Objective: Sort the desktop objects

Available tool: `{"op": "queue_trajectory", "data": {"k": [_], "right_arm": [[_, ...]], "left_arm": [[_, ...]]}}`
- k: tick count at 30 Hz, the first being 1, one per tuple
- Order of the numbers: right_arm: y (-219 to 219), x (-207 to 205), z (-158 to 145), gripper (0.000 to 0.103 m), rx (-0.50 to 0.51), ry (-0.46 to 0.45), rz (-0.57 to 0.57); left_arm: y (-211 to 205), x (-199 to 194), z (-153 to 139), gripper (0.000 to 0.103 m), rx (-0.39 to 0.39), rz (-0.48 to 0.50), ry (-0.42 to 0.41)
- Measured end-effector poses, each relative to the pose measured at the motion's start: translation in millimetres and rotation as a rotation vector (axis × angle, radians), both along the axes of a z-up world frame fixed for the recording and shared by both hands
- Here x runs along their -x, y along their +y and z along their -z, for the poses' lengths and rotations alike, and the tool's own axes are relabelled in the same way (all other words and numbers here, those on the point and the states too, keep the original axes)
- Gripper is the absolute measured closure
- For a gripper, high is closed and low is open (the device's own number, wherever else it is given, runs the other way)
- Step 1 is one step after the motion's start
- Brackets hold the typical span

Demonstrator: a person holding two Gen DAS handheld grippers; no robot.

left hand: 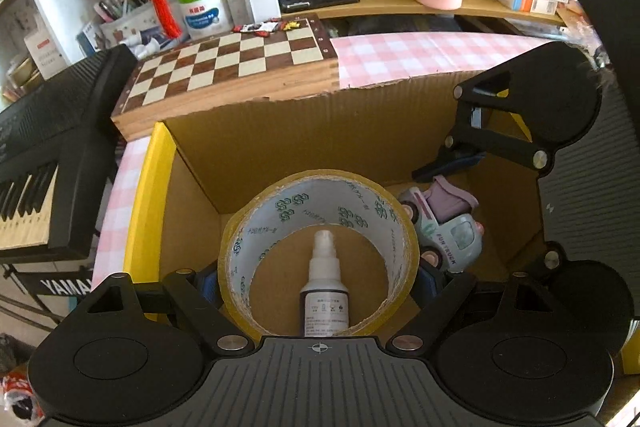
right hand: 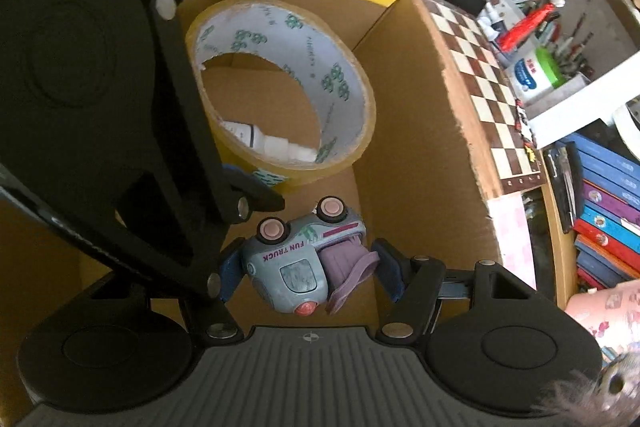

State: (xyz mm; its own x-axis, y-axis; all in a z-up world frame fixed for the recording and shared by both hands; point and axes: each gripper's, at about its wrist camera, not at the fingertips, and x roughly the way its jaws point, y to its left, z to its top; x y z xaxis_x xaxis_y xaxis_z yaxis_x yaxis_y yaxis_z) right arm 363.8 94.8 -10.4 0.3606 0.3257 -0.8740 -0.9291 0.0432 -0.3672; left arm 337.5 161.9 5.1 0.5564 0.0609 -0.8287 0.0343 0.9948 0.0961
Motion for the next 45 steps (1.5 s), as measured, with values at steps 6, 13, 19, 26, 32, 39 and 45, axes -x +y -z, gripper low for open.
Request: {"op": "queue_trajectory", "data": {"k": [6,13,19,26,32,39,45], "right_arm": [[1.6,1.9,2.0,0.038,0.022,0.006,-0.01],[-0.2,2.9,-2.0,0.03,-0.016,0.008,0.006],[-13.5,5.7,-19.0,0.02,-0.117,-0.017,0.048],[-41.0,9.5,-54.0,0.02,-0.254,-0.062,0.167],[-62.1,22.6,-76.1,0.02,-0.365,-0.101,0.282],[-91.9,50.1,-89.4,0.02,-0.447,-0.139,0.392],[-117.5,75.3,-103.1,0.02,-0.549,-0.151,0.545]], "left_arm": [[-0.8,-0.4,-0.3,0.015,-0.001,-0.004,0.001],[4.5,4.7,-4.2,0.012,0.039,-0.032,-0.045],[4.9,19.7,-18.7,0.006,0.053,-0.039,-0.129],[-4.1,44.8,-45.6,0.006,0.052,-0.027,-0.226],[-11.0,71.5,-69.1,0.006,0.054,-0.038,-0.316],[-18.8,104.3,-85.9,0.005,0.037,-0.042,-0.386],[-20.0,137.6,-92.3,0.003,0.048,-0.078,-0.429]]}}
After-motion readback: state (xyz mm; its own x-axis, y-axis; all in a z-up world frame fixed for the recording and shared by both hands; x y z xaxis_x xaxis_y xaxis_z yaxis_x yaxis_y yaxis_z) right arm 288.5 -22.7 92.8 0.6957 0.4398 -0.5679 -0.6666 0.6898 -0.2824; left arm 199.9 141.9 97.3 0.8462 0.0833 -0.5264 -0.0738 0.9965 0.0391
